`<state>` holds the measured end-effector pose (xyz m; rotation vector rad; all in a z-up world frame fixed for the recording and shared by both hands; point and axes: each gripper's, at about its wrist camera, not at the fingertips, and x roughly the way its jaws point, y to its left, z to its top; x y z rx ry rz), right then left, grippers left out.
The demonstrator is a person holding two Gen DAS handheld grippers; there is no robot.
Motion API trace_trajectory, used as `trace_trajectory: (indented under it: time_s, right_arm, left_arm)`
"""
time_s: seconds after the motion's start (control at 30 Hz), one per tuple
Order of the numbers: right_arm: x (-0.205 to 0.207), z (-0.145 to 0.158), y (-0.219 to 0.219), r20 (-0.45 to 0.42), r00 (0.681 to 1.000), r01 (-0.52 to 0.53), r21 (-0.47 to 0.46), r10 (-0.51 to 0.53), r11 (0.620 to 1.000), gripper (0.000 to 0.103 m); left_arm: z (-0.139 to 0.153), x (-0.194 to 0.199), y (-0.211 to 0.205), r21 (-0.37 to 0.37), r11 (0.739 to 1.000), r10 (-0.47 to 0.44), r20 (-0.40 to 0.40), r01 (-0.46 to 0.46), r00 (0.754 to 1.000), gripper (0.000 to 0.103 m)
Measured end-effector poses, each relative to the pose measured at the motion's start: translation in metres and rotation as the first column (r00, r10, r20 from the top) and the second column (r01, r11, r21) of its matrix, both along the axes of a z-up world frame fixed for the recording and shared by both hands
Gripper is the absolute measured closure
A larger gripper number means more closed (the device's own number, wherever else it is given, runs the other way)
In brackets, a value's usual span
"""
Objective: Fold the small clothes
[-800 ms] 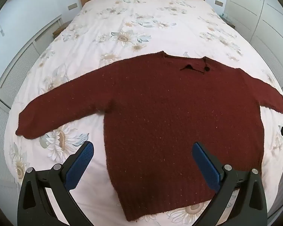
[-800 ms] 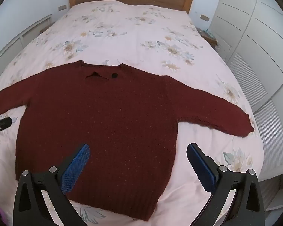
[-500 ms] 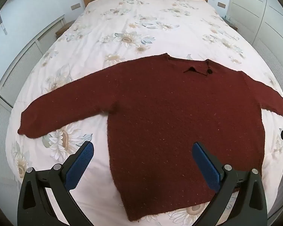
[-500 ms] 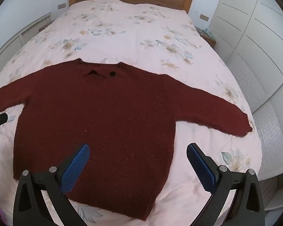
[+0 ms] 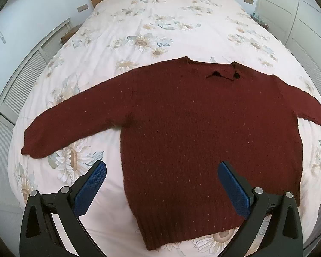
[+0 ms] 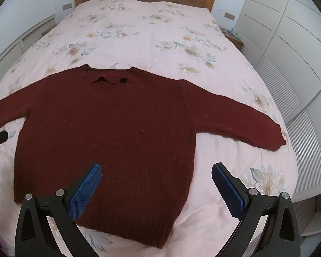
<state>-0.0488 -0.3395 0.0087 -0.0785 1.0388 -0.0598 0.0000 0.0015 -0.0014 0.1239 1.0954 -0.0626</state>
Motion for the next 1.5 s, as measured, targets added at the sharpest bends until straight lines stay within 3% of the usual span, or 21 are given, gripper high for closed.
trace_trajectory:
  time_s: [1.5]
  right_arm:
    - [-0.004, 0.011, -0.012, -0.002, 0.999, 0.040, -0.053, -0.040, 0.998, 0.001]
  left_arm:
    - [0.005, 0.004, -0.005, 0.005, 0.998, -0.063, -0.003, 0.063, 0.998, 0.001]
